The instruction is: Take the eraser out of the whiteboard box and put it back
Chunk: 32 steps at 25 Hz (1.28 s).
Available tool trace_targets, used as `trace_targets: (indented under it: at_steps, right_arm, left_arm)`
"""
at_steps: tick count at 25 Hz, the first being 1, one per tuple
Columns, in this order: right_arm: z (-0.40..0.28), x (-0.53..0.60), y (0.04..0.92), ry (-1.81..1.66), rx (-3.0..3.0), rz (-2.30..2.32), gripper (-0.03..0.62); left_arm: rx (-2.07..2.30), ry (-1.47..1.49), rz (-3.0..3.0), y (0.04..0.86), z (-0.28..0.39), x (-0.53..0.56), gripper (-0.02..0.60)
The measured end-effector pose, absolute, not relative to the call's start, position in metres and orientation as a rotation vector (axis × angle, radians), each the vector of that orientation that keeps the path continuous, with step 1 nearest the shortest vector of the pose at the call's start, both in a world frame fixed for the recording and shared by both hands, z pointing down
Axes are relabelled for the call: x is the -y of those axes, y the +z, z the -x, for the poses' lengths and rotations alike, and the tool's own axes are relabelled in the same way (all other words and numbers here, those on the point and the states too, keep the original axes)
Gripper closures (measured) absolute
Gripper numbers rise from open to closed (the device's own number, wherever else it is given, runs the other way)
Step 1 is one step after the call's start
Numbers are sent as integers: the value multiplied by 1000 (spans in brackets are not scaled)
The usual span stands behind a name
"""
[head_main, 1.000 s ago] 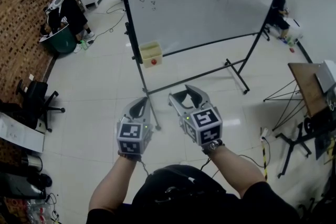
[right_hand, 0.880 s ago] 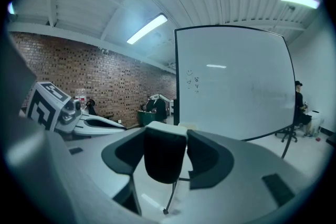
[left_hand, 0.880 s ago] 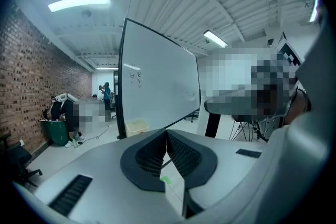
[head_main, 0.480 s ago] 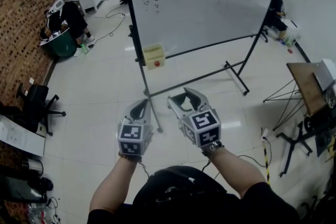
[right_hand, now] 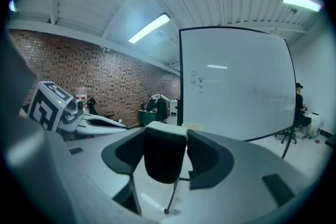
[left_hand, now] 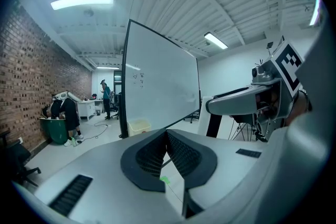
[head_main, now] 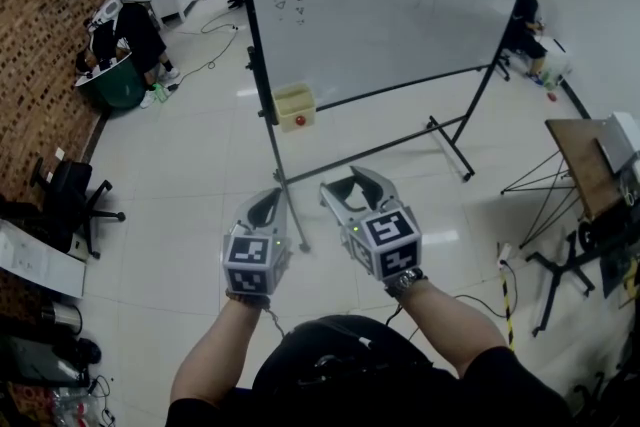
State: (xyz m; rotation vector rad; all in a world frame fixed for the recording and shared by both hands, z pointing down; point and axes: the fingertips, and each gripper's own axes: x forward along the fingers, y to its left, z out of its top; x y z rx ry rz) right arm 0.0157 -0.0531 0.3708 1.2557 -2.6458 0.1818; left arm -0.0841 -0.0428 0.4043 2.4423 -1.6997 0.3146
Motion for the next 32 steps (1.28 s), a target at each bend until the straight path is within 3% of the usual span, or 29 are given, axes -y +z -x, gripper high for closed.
trace_targets:
  at_steps: [32]
  right_arm:
    - [-64, 132, 382, 203, 2717, -1098, 324]
  left_arm:
    - [1815, 333, -2235, 434, 38, 91, 580]
